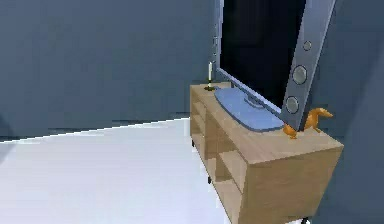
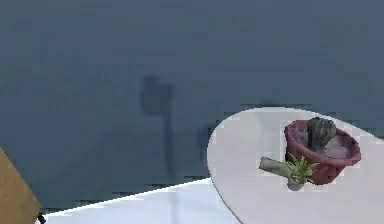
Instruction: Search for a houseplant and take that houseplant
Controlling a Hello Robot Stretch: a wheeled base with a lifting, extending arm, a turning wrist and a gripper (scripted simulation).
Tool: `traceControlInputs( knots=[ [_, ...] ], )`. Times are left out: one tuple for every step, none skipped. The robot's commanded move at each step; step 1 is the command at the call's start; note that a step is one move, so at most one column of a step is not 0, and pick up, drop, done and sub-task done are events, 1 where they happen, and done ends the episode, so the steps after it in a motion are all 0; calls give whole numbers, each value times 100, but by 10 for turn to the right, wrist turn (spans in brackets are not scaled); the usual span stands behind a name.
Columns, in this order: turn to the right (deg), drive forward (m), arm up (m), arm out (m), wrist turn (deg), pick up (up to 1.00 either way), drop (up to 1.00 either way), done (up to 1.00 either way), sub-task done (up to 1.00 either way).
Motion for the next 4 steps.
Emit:
traceControlInputs(
  knots=[
    [330,0,0,0,0,0,0,0,0],
    [0,0,50,0,0,0,0,0,0],
    [0,0,30,0,0,0,0,0,0],
    [0,0,0,42,0,0,0,0,0]
  ],
)
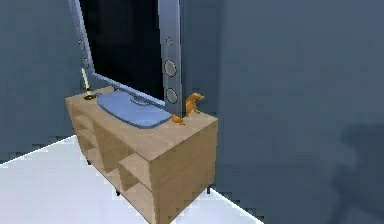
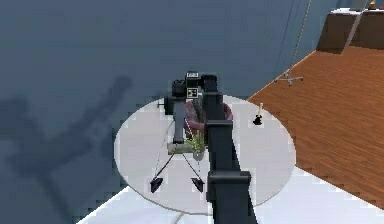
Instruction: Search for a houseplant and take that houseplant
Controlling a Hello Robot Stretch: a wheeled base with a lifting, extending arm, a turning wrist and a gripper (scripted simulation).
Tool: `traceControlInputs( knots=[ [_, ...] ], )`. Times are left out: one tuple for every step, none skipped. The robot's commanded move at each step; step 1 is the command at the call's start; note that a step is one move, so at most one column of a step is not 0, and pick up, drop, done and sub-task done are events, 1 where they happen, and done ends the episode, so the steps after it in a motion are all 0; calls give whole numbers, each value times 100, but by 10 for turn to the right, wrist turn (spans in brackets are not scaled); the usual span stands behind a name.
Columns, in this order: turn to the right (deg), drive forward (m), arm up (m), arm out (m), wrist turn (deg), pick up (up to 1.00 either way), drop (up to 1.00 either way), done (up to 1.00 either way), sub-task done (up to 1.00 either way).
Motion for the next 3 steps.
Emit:
traceControlInputs(
  knots=[
    [0,0,0,0,450,0,0,0,0],
    [0,0,0,0,450,0,0,0,0],
    [0,0,0,0,450,0,0,0,0]
  ],
)
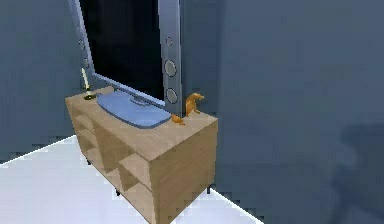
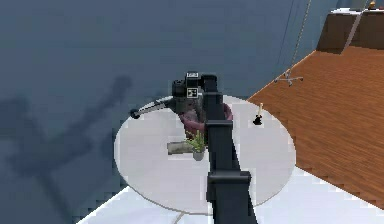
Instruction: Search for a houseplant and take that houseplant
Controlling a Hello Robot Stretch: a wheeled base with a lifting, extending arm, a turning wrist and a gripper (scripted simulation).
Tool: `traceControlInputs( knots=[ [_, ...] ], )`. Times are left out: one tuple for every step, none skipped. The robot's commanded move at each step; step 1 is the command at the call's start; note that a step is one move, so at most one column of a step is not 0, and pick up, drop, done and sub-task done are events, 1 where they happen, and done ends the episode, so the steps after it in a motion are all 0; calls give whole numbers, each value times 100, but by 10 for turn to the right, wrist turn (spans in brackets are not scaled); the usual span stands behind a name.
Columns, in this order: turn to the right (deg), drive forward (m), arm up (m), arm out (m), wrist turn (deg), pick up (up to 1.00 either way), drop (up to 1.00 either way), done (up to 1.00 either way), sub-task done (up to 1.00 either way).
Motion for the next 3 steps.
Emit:
traceControlInputs(
  knots=[
    [0,0,0,0,450,0,0,0,0],
    [0,0,0,0,180,0,0,0,0],
    [0,0,-30,0,0,0,0,0,0]
  ],
)
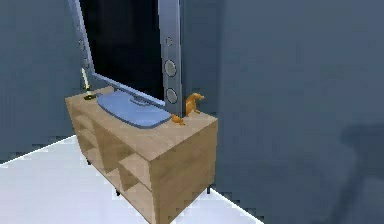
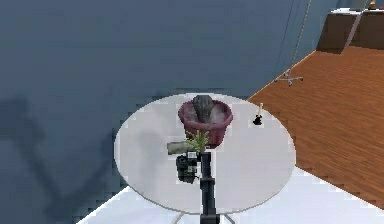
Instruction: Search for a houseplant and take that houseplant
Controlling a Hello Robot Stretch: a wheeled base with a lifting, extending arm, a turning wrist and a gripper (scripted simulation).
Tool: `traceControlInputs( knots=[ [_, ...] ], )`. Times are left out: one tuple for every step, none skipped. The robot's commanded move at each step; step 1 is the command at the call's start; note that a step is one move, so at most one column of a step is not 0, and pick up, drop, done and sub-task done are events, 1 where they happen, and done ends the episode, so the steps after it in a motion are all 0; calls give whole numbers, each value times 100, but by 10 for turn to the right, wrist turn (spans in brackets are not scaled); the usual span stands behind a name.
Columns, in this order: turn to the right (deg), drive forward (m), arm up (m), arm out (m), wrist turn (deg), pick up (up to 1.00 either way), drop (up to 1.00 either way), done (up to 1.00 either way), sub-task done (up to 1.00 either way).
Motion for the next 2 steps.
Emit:
traceControlInputs(
  knots=[
    [0,0,0,0,0,100,0,0,0],
    [0,0,10,0,0,0,0,0,0]
  ],
)
